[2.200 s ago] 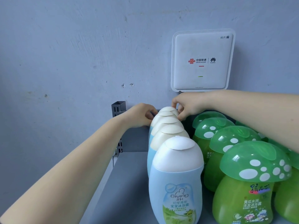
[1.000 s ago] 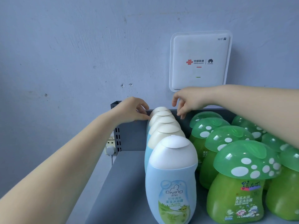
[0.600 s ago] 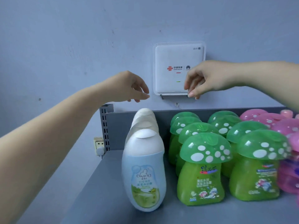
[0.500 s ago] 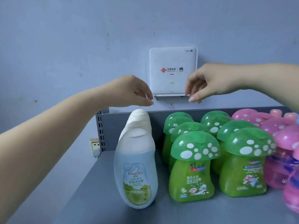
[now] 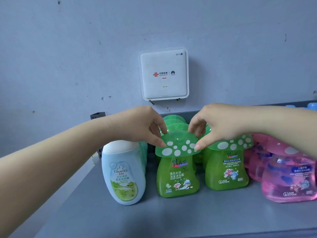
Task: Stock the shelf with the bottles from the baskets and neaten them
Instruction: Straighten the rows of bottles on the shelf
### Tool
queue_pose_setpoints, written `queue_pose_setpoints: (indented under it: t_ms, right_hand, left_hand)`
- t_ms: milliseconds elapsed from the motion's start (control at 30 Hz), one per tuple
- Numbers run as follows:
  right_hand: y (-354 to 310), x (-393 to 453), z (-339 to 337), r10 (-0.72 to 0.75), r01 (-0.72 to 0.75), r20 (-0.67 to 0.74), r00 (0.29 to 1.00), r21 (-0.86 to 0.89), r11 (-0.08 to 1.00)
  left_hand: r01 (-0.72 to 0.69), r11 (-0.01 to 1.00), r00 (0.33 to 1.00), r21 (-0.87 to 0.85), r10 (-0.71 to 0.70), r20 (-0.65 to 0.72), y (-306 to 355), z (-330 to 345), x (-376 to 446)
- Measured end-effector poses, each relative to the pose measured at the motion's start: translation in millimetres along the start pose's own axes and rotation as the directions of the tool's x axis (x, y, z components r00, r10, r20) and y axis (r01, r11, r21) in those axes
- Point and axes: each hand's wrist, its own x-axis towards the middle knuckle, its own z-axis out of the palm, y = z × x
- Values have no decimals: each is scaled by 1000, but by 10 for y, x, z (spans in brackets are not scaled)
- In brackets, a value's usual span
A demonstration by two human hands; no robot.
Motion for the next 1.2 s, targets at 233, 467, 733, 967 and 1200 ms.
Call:
queue_pose_setpoints:
  t_ms: [233, 467, 733, 967, 1200]
  right_hand:
    - [-12, 36, 80, 30, -30, -47, 998, 6, 1000]
    - [22, 44, 107, 22, -19, -78, 997, 33, 999]
    - [4, 86, 153, 12, -6, -108, 994, 51, 999]
    - [-26, 104, 121, 8, -5, -82, 997, 31, 999]
    - [52, 125, -56, -2, 13, -59, 998, 197, 980]
  left_hand:
    - [34, 999, 998, -36, -36, -42, -6, 50, -20]
    - [11, 997, 998, -83, -16, -63, -47, 74, -32]
    - [8, 999, 998, -37, -11, -59, -106, 58, -46]
    - [13, 1000, 998, -25, -14, -55, -155, 57, -25]
    - [8, 1000, 998, -25, -10, -54, -138, -160, -5]
